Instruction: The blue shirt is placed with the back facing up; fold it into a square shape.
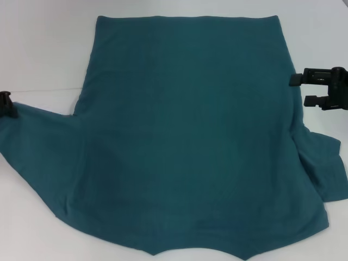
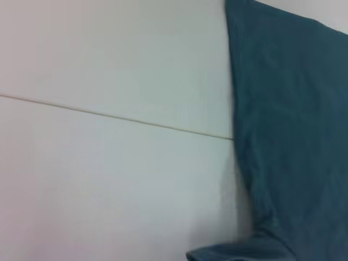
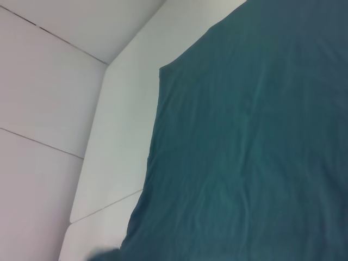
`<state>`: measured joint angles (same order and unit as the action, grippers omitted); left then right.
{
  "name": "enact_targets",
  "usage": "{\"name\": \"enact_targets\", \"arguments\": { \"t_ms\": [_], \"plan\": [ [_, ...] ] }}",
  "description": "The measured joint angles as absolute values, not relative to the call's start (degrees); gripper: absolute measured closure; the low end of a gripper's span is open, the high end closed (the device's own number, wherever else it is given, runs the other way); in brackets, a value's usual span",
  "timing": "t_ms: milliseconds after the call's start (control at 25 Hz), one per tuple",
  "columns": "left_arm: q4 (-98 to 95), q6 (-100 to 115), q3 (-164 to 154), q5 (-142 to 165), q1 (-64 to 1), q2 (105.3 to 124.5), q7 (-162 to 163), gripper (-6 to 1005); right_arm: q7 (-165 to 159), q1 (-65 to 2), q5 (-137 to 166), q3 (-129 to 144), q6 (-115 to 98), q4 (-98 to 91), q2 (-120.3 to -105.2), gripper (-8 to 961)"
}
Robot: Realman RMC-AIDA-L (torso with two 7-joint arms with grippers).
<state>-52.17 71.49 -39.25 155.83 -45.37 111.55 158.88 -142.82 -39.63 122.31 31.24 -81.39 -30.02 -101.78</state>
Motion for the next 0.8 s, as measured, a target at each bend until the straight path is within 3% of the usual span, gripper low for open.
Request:
{"name": "enact_targets", "arguments": {
  "t_ms": [160,640,800],
  "plan": [
    [-52.2,72.0,-40.1,155.6,-45.8,112.32,158.9,992,-142.8,-40.0,122.3,31.5,-81.4,-30.0,-101.85,7],
    [-53.0,77.2,-43.6,155.4,-51.9,118.67,158.8,992,-142.8,-39.4,122.3,31.2,-81.2,-29.9,-101.86,7],
    [-50.0,75.1,-45.3,155.4,-54.8,119.83,158.5,993,-142.8,-39.4,122.4,31.2,-81.1,-29.9,-101.83,7]
  ]
}}
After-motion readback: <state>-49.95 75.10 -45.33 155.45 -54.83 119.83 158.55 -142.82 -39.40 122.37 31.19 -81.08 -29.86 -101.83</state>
